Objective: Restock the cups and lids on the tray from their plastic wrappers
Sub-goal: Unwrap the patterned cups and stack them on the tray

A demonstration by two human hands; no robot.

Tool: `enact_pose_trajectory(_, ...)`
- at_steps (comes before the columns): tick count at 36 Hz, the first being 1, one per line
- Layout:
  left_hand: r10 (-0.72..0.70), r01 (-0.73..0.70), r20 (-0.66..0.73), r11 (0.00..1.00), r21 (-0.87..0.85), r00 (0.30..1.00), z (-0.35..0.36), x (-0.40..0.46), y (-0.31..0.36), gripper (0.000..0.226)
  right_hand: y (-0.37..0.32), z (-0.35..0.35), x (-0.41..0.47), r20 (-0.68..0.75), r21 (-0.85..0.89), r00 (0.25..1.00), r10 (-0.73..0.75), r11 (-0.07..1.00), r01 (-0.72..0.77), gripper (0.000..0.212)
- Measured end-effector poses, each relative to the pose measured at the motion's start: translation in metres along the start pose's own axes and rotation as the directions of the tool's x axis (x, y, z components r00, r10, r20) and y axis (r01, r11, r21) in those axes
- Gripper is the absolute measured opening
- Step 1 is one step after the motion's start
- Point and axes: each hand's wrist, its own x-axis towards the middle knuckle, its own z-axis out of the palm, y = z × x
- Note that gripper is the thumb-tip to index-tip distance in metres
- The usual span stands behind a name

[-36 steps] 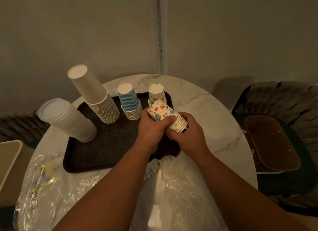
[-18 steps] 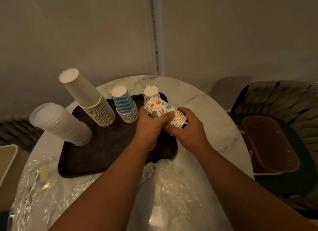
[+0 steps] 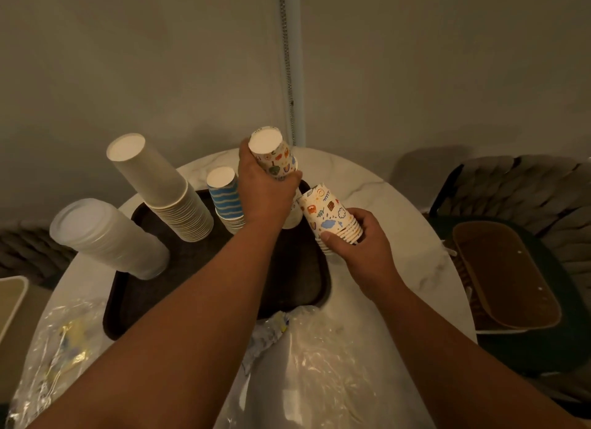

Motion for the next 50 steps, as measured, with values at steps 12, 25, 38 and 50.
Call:
enact_pose_trajectory(12, -0.188, 0.175, 0.095, 0.976, 0.133, 0.977, 0.033, -0.008, -0.05, 0.102, 0.006, -0.021, -0.005, 0.034, 0.136, 0.998, 0.051, 0.989, -0.055, 0.051)
enact_pose_trajectory(25, -0.221, 0.208, 0.137, 0.973, 0.103, 0.966, 0.01, -0.045, -0.042, 0.093, 0.002, -0.015, -0.003, 0.025, 0.199, 0.996, 0.08, 0.976, -0.083, 0.052)
enact_pose_trajectory(38, -0.356, 0.585, 0.513, 0.706, -0.399, 0.781, -0.028, -0.077, -0.016, 0.07, -0.013, 0.024, -0.018, 0.095, 0.136, 0.995, 0.028, 0.99, -0.041, 0.062)
enact_pose_trajectory(50, -0.406, 0.635, 0.505, 0.623, -0.457, 0.762, -0.039, -0.076, -0.02, 0.057, -0.014, 0.027, -0.033, 0.085, 0.026, 0.996, -0.01, 1.0, 0.008, 0.071)
